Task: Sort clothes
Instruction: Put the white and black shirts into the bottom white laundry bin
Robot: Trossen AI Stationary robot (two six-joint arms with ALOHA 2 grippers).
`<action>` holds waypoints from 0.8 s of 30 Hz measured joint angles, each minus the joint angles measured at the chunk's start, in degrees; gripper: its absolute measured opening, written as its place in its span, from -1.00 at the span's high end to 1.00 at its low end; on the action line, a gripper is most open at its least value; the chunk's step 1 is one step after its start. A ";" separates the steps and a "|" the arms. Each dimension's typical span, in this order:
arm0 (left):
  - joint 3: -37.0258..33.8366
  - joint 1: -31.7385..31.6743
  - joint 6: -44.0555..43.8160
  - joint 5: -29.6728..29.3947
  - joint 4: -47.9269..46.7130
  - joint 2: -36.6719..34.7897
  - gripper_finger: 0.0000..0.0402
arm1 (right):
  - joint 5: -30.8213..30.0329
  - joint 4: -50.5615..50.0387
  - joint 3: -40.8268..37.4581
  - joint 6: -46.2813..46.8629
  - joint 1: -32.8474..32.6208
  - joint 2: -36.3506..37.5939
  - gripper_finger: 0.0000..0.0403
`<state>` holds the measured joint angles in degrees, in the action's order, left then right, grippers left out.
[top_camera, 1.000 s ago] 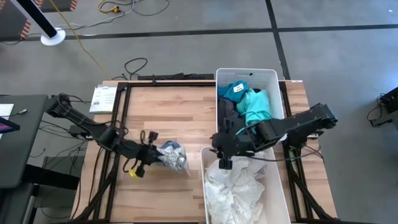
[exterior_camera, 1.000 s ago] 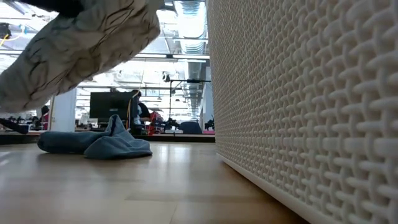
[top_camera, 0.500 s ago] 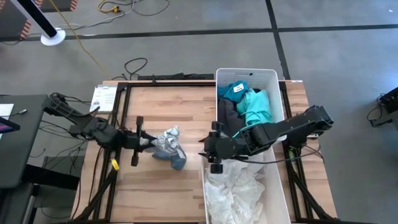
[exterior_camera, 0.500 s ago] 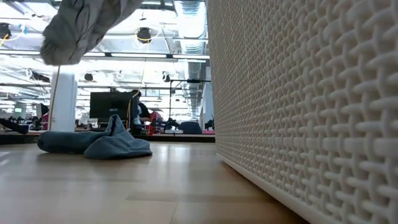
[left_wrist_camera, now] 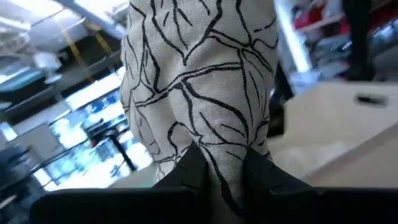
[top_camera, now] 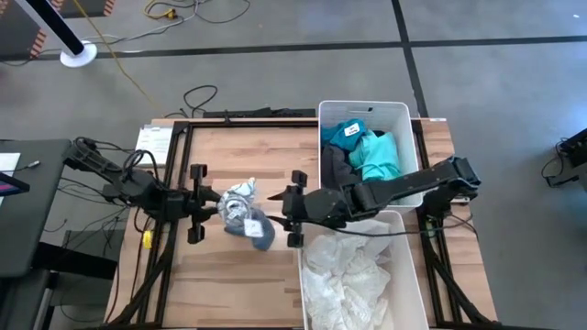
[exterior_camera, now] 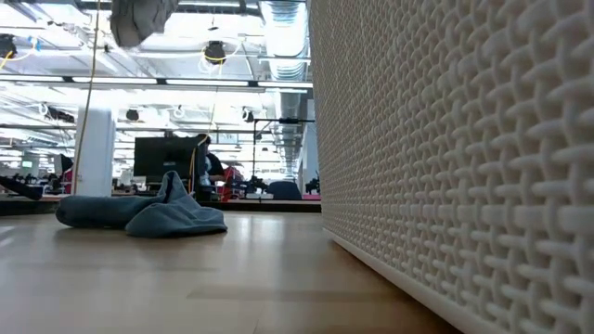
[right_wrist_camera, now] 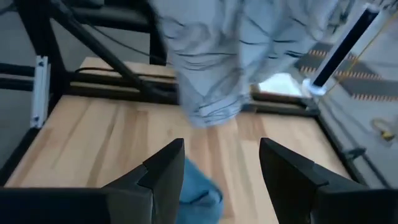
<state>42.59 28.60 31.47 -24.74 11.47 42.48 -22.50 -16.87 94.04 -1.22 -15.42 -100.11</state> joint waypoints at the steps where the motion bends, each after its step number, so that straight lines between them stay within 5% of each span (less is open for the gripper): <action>1: 0.00 -0.21 -0.06 1.42 0.75 0.11 0.79 | 0.03 1.43 0.00 -0.64 0.27 -0.45 -0.10; 7: 0.00 -1.87 -2.60 7.93 2.63 0.54 0.79 | 0.31 8.29 0.00 -4.64 2.18 -1.54 -0.10; 13: 0.00 -2.66 -3.05 8.68 3.02 1.64 0.79 | 12.06 12.85 -0.02 -4.85 4.22 -3.02 -0.10; 24: 0.00 -6.79 -3.01 12.00 5.69 4.06 0.79 | 21.72 18.02 0.00 -5.63 5.25 -6.21 -0.10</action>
<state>42.59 21.81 28.47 -12.75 17.16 46.54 -0.78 1.15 94.04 -6.85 -10.17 -106.32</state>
